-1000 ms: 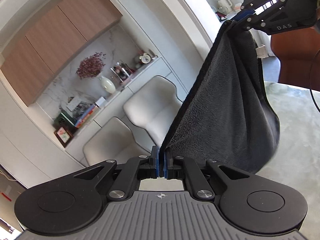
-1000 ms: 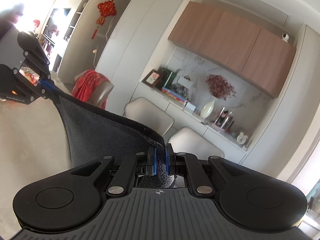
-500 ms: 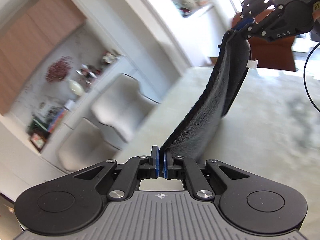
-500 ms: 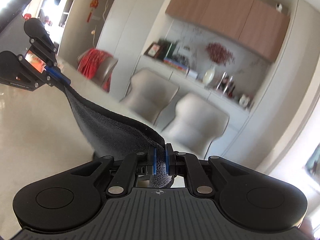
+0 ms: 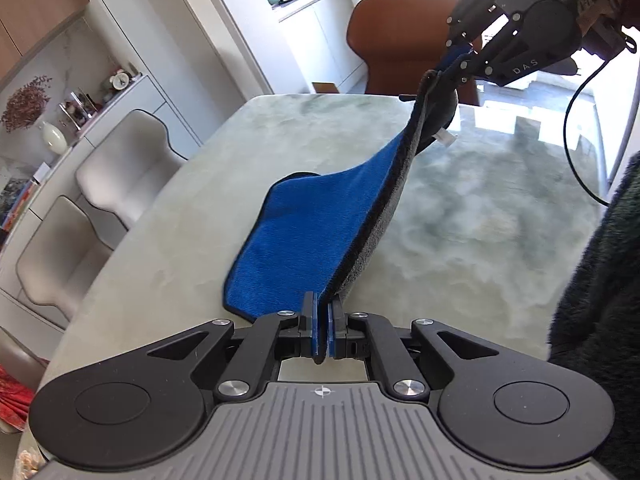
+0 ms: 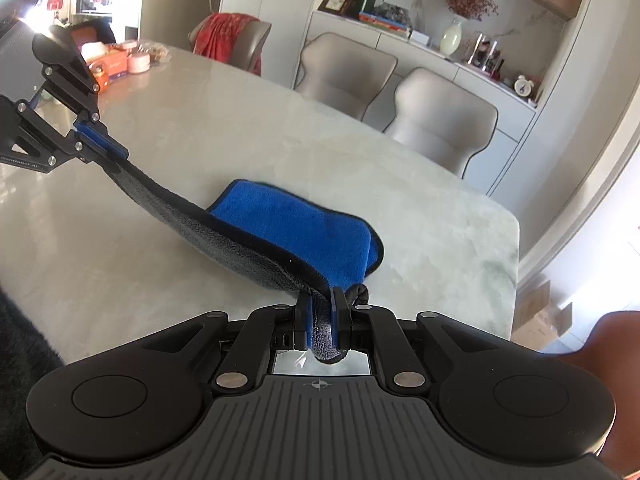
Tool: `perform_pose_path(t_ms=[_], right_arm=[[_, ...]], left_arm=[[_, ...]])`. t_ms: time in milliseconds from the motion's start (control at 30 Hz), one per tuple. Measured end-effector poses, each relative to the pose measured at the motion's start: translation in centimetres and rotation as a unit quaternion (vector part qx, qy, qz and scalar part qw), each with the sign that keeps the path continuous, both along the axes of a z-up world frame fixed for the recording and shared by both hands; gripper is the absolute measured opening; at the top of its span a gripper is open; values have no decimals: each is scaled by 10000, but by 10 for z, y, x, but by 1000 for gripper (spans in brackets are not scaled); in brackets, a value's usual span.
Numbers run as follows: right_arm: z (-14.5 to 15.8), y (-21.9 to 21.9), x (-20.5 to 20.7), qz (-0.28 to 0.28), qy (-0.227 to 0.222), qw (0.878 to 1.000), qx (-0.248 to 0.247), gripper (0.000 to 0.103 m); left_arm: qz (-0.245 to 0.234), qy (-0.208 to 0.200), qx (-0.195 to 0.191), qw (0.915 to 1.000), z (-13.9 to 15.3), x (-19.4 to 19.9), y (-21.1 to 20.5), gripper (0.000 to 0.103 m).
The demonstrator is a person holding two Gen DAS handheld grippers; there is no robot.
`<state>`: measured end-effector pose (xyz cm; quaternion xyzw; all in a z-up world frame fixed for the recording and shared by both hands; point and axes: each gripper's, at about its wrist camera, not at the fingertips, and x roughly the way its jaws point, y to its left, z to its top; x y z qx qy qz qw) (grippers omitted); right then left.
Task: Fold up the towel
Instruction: 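Lower the spread towel blue side up onto the table and open both grippers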
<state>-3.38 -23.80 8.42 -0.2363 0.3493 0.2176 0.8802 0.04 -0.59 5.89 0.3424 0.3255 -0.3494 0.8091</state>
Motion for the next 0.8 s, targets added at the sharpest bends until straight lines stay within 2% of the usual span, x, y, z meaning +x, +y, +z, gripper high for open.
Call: perform_pose_path(t_ms=[100,300,567,633,700,800], right_arm=[[-4,2,-12,121,201,9997,-83,9],[-26,6,-18,292,791,9964,-65,9],[-70,9,-16,537,1522,9869,-52,10],[-78,8,-14,580,1719,9834,-11,13],[-86,6,-13,620,1991,9780,-67,16],[-81,-2,-10,647,1927,9791,-68,25]], left_arm=[[-41,103,45,9999,-1,-6,1,4],[-112,525,221,9983,-20,-10,5,4],[-55,1349,474,9897,-62,9,0,4],[-50,1548,586,9862,-71,12,0,8],[-38,1580,675,9851,-71,15,3,9],[-17,1554,798,9846,-67,19,9,9]])
